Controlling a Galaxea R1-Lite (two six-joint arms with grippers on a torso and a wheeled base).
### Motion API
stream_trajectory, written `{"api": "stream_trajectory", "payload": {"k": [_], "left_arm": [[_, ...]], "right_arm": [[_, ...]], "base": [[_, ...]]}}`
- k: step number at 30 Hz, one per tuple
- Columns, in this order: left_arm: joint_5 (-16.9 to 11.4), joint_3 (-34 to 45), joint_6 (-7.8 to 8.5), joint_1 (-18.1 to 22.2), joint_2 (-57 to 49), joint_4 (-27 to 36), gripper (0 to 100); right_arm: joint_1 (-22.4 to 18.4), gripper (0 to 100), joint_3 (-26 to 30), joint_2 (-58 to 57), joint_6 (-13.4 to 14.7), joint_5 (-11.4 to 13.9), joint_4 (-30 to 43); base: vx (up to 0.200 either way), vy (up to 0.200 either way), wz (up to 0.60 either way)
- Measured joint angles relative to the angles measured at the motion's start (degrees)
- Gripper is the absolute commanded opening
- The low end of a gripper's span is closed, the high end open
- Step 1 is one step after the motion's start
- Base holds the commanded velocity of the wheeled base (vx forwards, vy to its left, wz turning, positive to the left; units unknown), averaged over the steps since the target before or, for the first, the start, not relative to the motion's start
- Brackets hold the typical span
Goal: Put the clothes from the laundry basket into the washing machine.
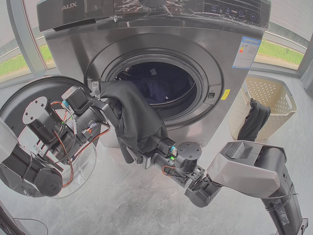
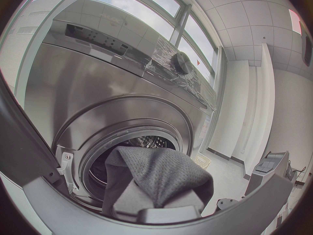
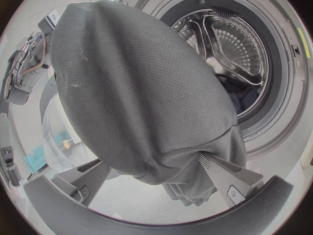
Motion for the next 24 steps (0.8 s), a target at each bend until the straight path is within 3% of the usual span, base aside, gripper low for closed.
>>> {"api": "stream_trajectory", "payload": {"k": [14, 18, 24], "left_arm": [[0.1, -0.2, -0.15, 0.5, 0.0, 0.0, 0], [0.0, -0.2, -0.27, 0.8, 0.0, 0.0, 0], [-0.3, -0.3, -0.57, 1.9, 0.2, 0.0, 0]], "right_arm": [[0.3, 0, 1.7, -0.7, 0.2, -0.2, -0.2], [0.4, 0, 6.9, -3.9, 0.1, -0.3, -0.2], [0.0, 0, 18.9, -13.0, 0.0, -0.2, 0.2]], "base": [[0.000, 0.000, 0.00], [0.000, 0.000, 0.00], [0.000, 0.000, 0.00]]}}
